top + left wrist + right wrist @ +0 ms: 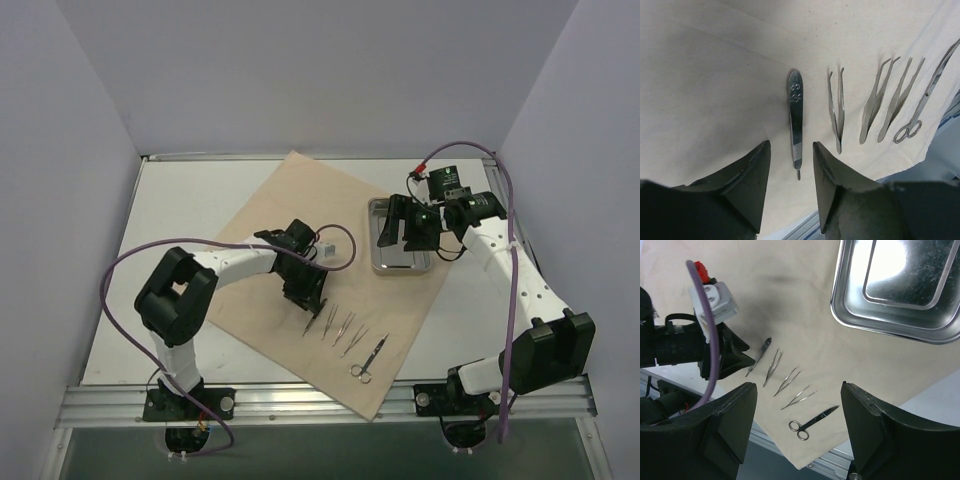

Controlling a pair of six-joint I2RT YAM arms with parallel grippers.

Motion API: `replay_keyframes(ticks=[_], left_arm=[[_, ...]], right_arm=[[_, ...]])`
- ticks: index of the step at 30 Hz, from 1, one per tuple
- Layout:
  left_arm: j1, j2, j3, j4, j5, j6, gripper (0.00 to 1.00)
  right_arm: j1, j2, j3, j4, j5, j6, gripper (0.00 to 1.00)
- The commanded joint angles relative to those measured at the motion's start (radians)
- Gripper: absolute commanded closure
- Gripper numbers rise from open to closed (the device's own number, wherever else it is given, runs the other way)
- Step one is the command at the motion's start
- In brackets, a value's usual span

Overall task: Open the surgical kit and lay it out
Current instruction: Place the medical item in the surgical kit, then reset both arms

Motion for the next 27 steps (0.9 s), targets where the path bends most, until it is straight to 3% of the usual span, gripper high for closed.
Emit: replay_keyframes(ticks=[1,5,6,8,9,10,14,19,25,27], left_arm=[[0.032,-0.117,0.027,-0.027,-0.062,-0.017,0.51],[0.077,-0.216,0.086,-0.091,-0.105,-0.039,0.46],[0.100,-0.261,0.113,-0.099,-0.103,-0.051,0.45],[0.120,-0.305,0.145,-0.126,-0.106,-0.065,0.41],[0.129,-0.348,0.161,-0.140,-0.119,-0.086,0.27],[0.140,-0.370,0.175,-0.149,-0.122,-0.094,0.06],[0.219,-0.482,0.180,-0.136,-0.084,-0.158,0.06],[0.284,-0.649,0.037,-0.018,0.031,-0.313,0.06],[0.316,-0.884,-0.277,0.289,0.100,-0.578,0.06],[0.318,-1.004,-0.395,0.506,0.133,-0.742,0.06]], right_arm=[[-0.008,-0.039,-0.006,0.007,-0.005,-0.010,0.31],[-0.008,-0.042,-0.015,0.005,0.011,-0.019,0.26],[-0.008,-0.046,-0.022,0.008,0.015,-0.023,0.00],[-0.008,-0.056,-0.031,0.011,0.019,-0.023,0.00],[-0.008,-0.062,-0.040,0.018,0.025,-0.022,0.00],[-0.008,-0.076,-0.061,0.022,0.028,-0.016,0.00],[-0.007,-0.102,-0.145,0.057,0.038,0.018,0.00],[0.001,-0.178,-0.297,0.137,0.028,0.073,0.00],[0.006,-0.440,-0.569,0.368,-0.068,0.205,0.00],[0.009,-0.531,-0.646,0.528,-0.123,0.281,0.00]])
